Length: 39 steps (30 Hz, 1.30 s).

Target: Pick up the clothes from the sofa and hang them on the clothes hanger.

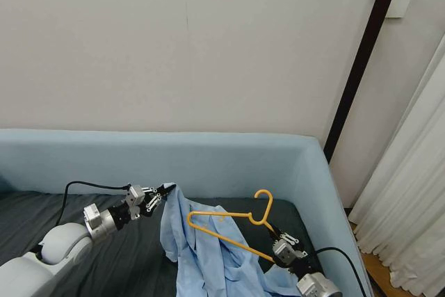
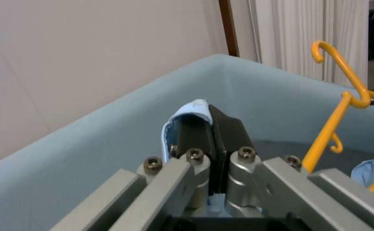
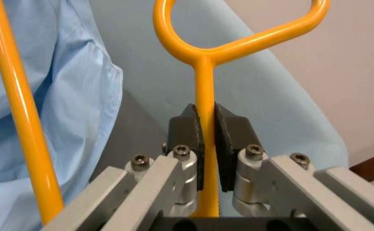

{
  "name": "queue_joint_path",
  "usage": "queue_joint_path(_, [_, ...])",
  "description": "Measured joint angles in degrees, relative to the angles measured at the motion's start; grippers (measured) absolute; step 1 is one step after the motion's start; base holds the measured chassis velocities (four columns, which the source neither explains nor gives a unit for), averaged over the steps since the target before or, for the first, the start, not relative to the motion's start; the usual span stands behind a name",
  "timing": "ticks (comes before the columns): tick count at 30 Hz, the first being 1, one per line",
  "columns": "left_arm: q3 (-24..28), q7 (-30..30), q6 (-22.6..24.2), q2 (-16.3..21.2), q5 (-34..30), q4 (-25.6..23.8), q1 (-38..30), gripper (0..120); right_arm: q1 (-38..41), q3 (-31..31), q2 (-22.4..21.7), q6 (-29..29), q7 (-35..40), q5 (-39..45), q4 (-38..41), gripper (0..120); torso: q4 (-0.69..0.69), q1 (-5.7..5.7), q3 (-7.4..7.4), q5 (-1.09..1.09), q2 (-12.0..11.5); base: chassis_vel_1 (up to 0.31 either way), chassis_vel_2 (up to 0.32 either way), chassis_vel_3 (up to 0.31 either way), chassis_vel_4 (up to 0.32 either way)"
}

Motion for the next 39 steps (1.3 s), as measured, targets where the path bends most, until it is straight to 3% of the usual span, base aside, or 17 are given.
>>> queue_joint_path(11, [0.00, -0.39, 0.51, -1.61, -0.11, -1.44, 0.85, 0, 3.02, -4.02, 0.66, -4.16, 5.08, -7.41, -0.87, 5, 0.00, 0.00, 0.01, 0.00, 0.00, 0.000, 0.000, 0.000, 0.000])
queue_joint_path(20, [0.88, -1.23, 1.08, -3.61, -0.01, -2.57, 1.32, 0, 5.53, -8.59, 0.79, -4.79, 6.85, -8.22, -1.87, 5, 0.00, 0.00, 0.01, 0.00, 0.00, 0.000, 0.000, 0.000, 0.000])
queue_joint_path(28, [1.99, -1.68, 1.48, -8.49, 1.93, -2.97, 2.61, 0, 14.24, -17.59, 1.63, -8.84, 8.24, -8.57, -9.28, 5, -0.01, 0.00, 0.01, 0.01, 0.00, 0.000, 0.000, 0.000, 0.000])
queue_joint_path(39, [3.88, -1.44, 1.83, -10.06, 3.94, -4.10, 3.47, 0, 19.04, -20.43, 2.57, -9.96, 9.17, -7.69, -14.20, 5, 0.00, 0.00, 0.01, 0.01, 0.00, 0.000, 0.000, 0.000, 0.000])
